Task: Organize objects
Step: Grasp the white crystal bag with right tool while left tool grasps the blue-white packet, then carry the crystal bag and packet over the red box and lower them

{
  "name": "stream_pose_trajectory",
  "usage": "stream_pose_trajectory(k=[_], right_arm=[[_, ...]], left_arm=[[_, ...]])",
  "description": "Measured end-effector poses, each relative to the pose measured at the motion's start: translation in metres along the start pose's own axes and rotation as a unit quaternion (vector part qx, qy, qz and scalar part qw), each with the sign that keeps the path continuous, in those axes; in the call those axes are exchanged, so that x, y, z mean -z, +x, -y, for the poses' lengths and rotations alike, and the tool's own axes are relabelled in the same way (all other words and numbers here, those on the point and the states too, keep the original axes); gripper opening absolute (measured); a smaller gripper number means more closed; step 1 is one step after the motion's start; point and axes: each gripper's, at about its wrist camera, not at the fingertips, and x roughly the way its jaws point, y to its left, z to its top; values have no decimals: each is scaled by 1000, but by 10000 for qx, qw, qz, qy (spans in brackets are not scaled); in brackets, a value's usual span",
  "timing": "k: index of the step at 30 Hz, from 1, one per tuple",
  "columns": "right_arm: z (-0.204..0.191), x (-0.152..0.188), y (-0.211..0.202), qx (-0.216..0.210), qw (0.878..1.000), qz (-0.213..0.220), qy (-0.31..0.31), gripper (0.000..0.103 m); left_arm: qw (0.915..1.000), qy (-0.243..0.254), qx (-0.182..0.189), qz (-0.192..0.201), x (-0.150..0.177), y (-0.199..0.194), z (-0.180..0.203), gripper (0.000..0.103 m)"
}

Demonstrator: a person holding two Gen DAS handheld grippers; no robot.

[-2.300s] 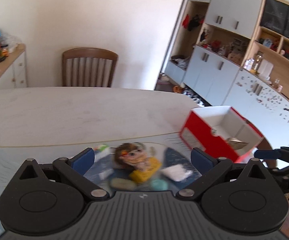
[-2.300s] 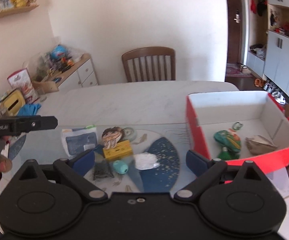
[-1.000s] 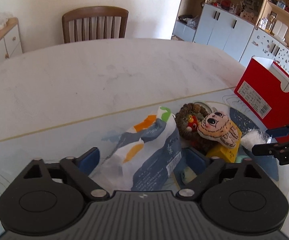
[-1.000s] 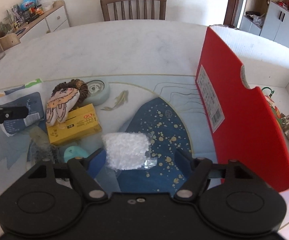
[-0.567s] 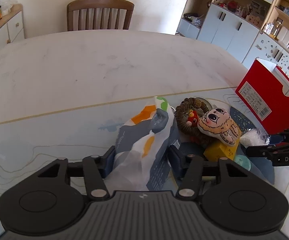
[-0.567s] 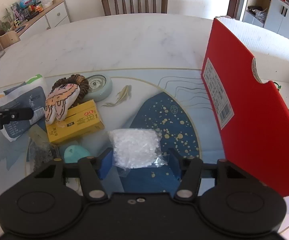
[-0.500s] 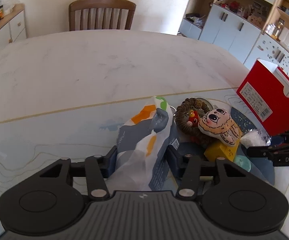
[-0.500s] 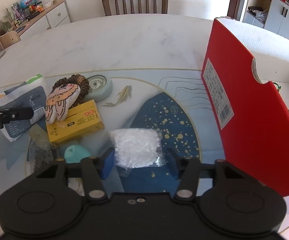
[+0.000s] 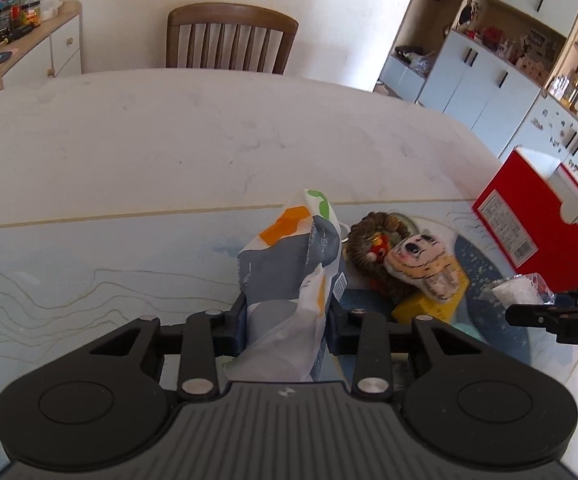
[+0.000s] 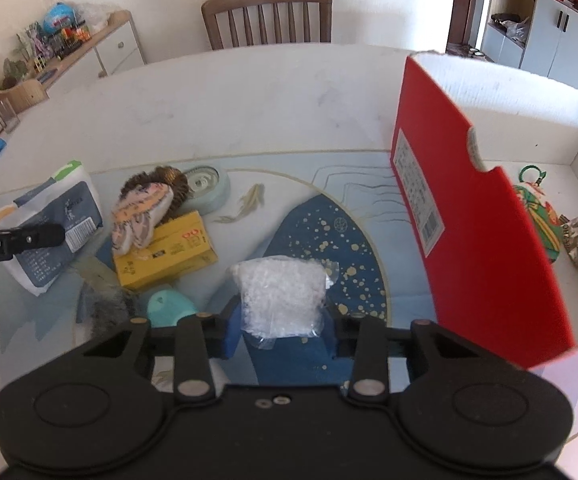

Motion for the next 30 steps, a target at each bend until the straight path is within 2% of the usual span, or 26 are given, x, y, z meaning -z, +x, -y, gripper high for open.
stream_pose_trajectory(k=[6,14,23,30], right_arm=[[5,-1,-29,-113,9996,188,170,37],[15,-8,-70,-292,9974,498,428,37],[34,-16,-117,-491,9940,786,580,37],[66,-19,-145,-473,9911,1028,699,37]], left_arm=[[9993,-234,167,246,-9,-29,17,35],[9978,-117,445,468,-20,-63,65,35],[9969,55,613,480,-29,-82,124,35],[9943,244,893,524,-41,-84,176,35]])
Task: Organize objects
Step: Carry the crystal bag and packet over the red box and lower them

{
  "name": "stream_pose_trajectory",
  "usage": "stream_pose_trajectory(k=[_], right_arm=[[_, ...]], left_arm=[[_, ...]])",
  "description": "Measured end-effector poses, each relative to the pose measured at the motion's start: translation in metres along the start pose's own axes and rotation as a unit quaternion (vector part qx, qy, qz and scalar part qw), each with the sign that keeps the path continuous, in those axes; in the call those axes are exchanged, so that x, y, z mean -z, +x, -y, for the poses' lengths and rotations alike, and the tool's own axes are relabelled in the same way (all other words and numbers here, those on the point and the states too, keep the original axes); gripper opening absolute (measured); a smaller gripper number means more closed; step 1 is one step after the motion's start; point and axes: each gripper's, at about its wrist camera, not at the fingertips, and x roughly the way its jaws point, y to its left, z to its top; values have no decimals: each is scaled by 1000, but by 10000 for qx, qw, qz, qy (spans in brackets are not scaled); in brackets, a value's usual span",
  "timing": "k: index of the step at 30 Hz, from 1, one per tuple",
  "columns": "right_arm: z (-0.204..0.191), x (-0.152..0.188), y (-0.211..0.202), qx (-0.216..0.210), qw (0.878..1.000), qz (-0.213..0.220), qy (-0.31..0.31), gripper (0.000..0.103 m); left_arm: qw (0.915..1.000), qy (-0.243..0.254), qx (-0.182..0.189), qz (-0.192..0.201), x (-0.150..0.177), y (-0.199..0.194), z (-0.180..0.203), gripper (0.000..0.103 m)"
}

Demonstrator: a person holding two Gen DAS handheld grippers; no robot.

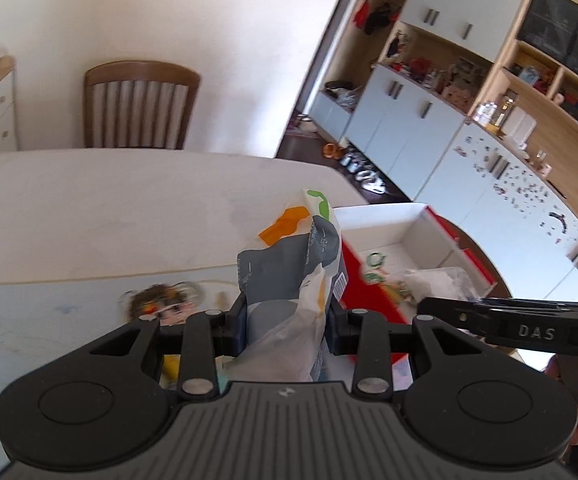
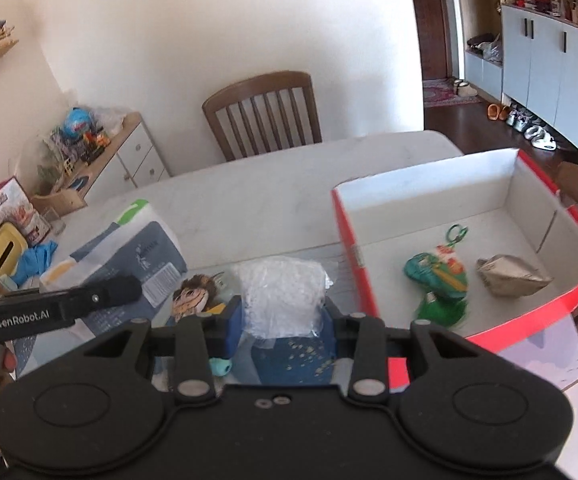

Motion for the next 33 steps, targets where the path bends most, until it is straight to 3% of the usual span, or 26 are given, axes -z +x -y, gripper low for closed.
stream_pose_trajectory(k=[19,27,33], right_arm=[[130,-12,-23,244,9994,188,149,37],[173,-32,-16,313,9993,173,-135,37],[189,-45,-1,273,9982,162,-507,37]], left_arm=[[9989,306,-57,-338,-9,71,116,35],[9988,291,-113,-381,-23,110,148,35],[9974,574,-279,-348,-37,139,169,35]])
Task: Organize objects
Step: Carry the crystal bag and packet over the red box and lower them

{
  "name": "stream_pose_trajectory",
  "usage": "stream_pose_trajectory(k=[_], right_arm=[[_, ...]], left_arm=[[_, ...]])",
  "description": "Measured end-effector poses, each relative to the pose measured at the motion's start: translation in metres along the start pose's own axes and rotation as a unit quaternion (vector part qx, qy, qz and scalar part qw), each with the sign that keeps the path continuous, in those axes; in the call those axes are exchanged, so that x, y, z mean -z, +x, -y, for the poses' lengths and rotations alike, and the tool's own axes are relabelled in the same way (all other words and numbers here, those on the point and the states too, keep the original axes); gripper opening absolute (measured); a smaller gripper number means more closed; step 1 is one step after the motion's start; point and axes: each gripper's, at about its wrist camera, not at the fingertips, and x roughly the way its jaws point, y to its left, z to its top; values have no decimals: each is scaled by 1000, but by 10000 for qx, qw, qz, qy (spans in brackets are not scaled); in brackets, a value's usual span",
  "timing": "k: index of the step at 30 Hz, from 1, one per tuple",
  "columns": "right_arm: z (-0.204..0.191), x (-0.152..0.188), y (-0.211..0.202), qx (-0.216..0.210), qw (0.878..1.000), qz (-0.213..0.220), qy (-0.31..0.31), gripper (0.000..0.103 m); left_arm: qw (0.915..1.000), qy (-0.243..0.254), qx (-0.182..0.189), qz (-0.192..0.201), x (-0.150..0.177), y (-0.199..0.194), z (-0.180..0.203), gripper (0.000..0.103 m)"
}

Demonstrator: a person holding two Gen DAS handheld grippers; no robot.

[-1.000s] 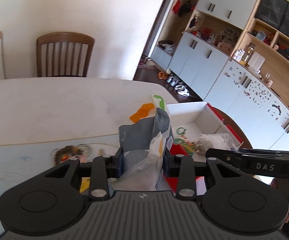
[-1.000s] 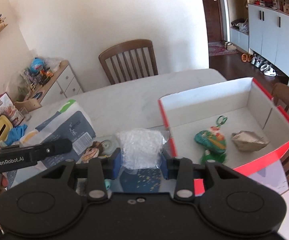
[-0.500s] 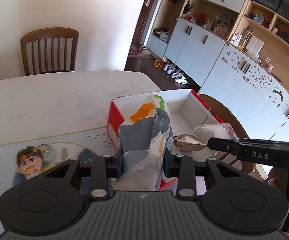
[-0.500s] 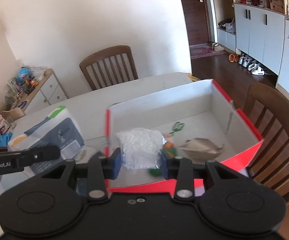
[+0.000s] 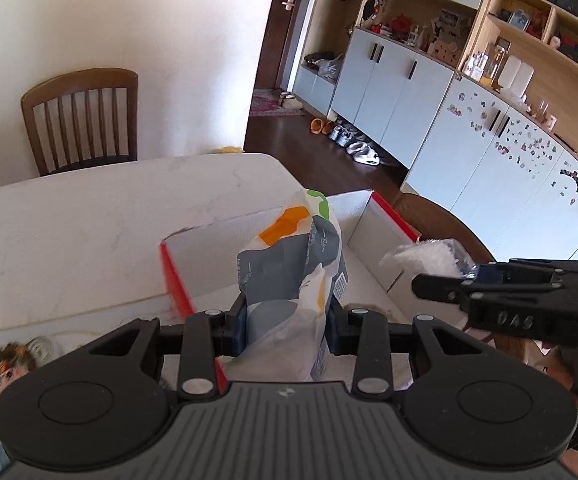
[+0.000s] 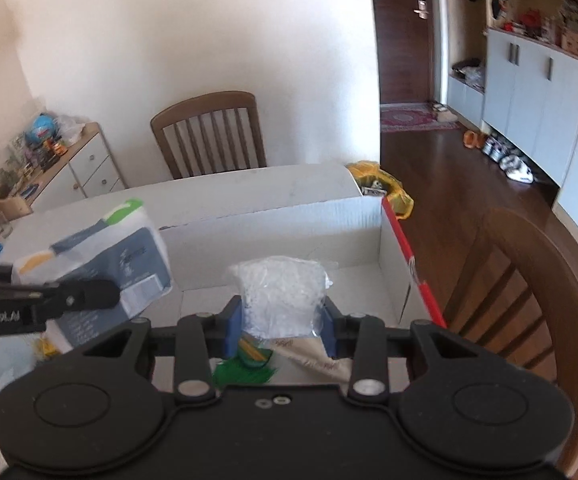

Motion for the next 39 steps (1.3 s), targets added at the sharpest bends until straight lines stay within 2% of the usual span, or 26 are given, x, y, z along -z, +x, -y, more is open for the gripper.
stream_pose_trajectory(k=[6,13,17,21,28,33,35,39], right_arm=[[8,-7,24,98,9991,-164,-375,37],[12,-3,57,76,9962,-497,-704,37],[15,0,77,50,9947,-700,-750,37],[17,5,91,45,9933,-849,-788,37],[19,7,107,77,9914,-989,-848,37],[16,11,115,91,9885,-1182,-937,38],[15,12,117,86,9876,-1224,-982,38],[14,13,117,61,9879,-1230,-948,40]], left_arm=[[9997,110,-199,-81,-16,36,13,36],[9981,166,-303,-511,-16,88,20,36],[9967,27,-284,-756,-15,112,15,36],[9947,244,-362,-927,-13,128,21,36],[9909,190,-330,-1287,-7,147,17,37],[9901,99,-246,-1378,-5,152,14,39],[9901,84,-255,-1379,-3,152,14,41],[9904,43,-233,-1365,-3,149,13,50]])
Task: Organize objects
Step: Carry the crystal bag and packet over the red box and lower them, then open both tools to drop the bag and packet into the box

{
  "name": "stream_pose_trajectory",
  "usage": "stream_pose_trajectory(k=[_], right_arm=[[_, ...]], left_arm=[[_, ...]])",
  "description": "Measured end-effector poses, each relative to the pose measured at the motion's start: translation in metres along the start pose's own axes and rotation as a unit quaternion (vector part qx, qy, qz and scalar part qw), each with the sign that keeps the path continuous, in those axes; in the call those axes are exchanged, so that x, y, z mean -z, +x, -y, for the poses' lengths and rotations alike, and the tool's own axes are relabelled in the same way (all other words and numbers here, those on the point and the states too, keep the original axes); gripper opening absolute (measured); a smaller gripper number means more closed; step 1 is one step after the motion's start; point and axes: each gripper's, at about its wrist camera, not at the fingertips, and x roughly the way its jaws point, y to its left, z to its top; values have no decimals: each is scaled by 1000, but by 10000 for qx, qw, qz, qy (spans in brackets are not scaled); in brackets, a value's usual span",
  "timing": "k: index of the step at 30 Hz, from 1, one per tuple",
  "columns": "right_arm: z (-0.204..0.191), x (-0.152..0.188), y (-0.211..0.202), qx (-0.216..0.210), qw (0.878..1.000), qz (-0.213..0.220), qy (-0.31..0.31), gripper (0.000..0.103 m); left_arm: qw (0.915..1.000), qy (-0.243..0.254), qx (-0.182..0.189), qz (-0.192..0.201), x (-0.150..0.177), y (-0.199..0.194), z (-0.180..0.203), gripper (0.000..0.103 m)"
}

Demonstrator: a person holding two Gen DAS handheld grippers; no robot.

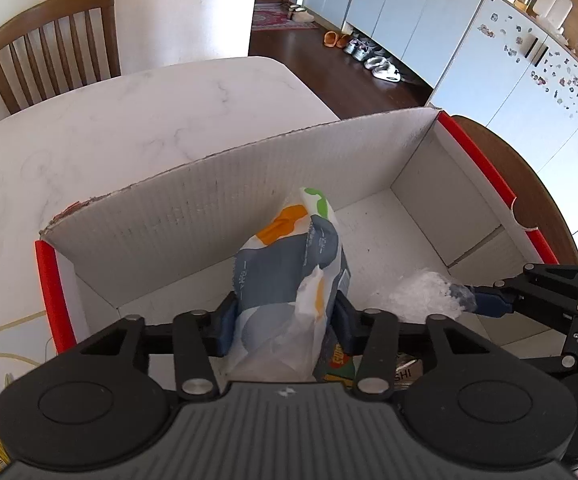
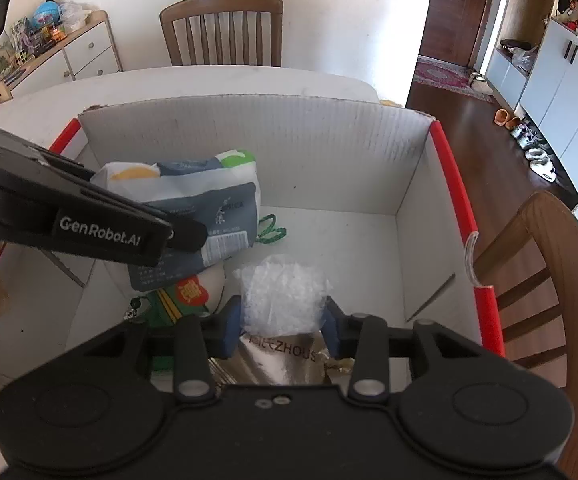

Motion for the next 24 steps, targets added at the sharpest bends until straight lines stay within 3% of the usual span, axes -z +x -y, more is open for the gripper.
stream_pose_trajectory(k=[3,13,24], right_arm=[[2,-1,-2,-87,9999,17,74,46],[2,1,-22,-122,9996,217,97,53],[1,3,-67,-111,9975,640,282,57]], left_arm=[[10000,63,-16,71,1,-4,2,63],[9995,50,64,318,-4,-25,-1,71],[9965,23,207,805,10,-75,-4,71]])
